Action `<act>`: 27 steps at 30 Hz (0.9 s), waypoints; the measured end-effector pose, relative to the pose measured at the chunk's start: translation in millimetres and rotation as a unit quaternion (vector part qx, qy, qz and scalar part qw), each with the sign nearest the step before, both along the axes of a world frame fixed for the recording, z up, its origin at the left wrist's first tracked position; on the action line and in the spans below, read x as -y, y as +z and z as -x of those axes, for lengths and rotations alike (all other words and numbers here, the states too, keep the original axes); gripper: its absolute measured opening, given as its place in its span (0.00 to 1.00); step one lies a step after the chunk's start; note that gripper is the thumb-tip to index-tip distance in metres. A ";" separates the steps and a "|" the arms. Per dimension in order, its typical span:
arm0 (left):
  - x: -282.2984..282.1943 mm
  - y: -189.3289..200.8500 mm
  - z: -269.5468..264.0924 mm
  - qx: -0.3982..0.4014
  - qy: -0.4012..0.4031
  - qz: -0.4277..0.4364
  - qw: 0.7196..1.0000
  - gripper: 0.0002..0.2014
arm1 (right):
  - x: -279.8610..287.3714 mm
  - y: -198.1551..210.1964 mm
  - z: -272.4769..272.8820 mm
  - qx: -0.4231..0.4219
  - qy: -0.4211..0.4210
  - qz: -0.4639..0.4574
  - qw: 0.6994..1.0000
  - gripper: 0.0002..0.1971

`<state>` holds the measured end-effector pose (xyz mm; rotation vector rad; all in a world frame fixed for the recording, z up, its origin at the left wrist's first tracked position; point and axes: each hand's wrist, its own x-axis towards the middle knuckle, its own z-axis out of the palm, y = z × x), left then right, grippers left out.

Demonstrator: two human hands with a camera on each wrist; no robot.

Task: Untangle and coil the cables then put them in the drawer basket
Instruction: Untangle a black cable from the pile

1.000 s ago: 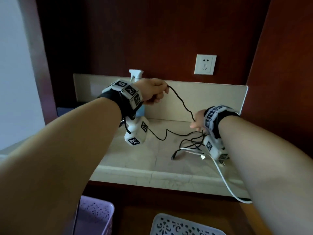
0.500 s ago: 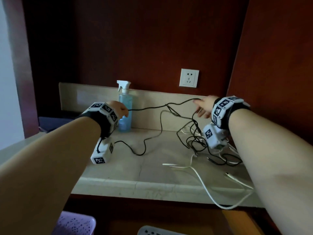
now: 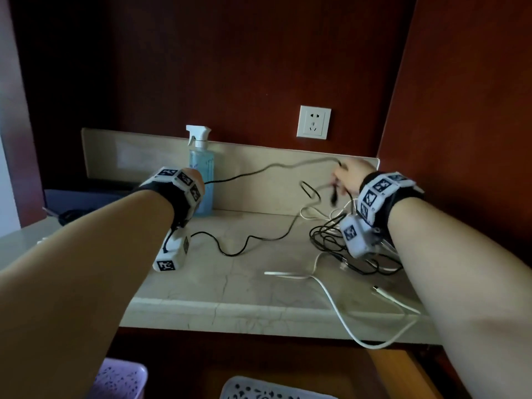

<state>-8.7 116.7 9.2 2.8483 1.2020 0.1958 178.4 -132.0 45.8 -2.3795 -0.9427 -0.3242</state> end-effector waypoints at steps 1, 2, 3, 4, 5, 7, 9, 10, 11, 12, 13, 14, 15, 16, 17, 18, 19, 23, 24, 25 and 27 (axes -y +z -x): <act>-1.8 -5.9 -8.0 -0.029 -0.008 -0.039 0.999 0.16 | -4.3 7.8 8.3 0.007 0.057 -0.070 0.996 0.14; 7.3 -5.6 -14.5 0.008 -0.007 -0.013 1.000 0.18 | -7.1 13.6 17.0 0.027 0.101 -0.110 0.988 0.14; 26.6 0.3 -14.7 0.077 -0.009 0.028 0.997 0.21 | -9.0 18.5 26.0 0.047 0.129 -0.113 0.984 0.13; 45.2 6.1 -13.7 0.131 -0.035 0.053 0.989 0.26 | -11.1 19.4 29.6 0.060 0.148 -0.094 0.983 0.13; 62.5 12.3 -13.6 0.185 -0.058 0.081 0.978 0.32 | -12.4 18.5 32.4 0.064 0.155 -0.064 0.984 0.12; 81.9 26.3 -19.5 0.245 -0.121 0.156 0.949 0.33 | -15.1 11.6 33.1 0.053 0.142 -0.024 0.988 0.11; 94.2 34.0 -20.0 0.233 -0.194 0.177 0.936 0.22 | -17.2 5.5 34.4 0.040 0.138 -0.023 0.989 0.11; 98.2 34.1 -20.6 0.208 -0.209 0.168 0.941 0.14 | -17.8 3.9 36.0 0.033 0.138 -0.032 0.989 0.11; 100.9 34.3 -20.2 0.195 -0.220 0.147 0.944 0.08 | -17.7 3.2 36.7 0.024 0.136 -0.040 0.990 0.12; 101.0 34.1 -20.1 0.191 -0.226 0.119 0.948 0.09 | -16.6 2.7 36.3 0.016 0.128 -0.038 0.991 0.13; 101.6 34.0 -17.2 0.196 -0.233 0.107 0.946 0.11 | -13.8 2.0 34.7 0.009 0.114 -0.022 0.993 0.13; 98.1 33.7 -15.4 0.198 -0.234 0.102 0.946 0.13 | -10.2 0.3 32.7 0.003 0.101 0.007 0.995 0.14; 95.6 33.9 -11.1 0.197 -0.230 0.090 0.949 0.13 | -5.6 -2.1 29.9 -0.005 0.094 0.043 0.995 0.14; 90.5 33.6 -7.9 0.183 -0.223 0.080 0.954 0.13 | -0.8 -4.4 27.2 -0.014 0.096 0.070 0.993 0.14; 88.1 34.0 -2.3 0.163 -0.217 0.070 0.960 0.13 | 3.7 -5.8 25.8 -0.024 0.104 0.078 0.991 0.14; 84.3 33.9 1.6 0.146 -0.207 0.057 0.966 0.12 | 7.3 -4.9 27.1 -0.036 0.115 0.066 0.991 0.14; 82.8 34.0 6.0 0.136 -0.186 0.042 0.972 0.13 | 9.1 -1.7 30.8 -0.049 0.127 0.036 0.990 0.13; 88.9 37.6 31.1 0.193 -0.044 0.011 0.980 0.20 | 11.7 22.7 74.8 -0.078 0.194 -0.115 0.971 0.10; 90.2 38.4 36.6 0.248 -0.020 0.050 0.967 0.21 | 12.6 26.3 88.8 -0.101 0.219 -0.148 0.959 0.09; 94.4 39.1 42.5 0.317 -0.015 0.105 0.942 0.19 | 14.0 27.1 102.4 -0.130 0.241 -0.176 0.946 0.07; 107.2 38.4 60.2 0.418 -0.042 0.246 0.873 0.10 | 17.2 21.3 126.8 -0.184 0.264 -0.219 0.921 0.06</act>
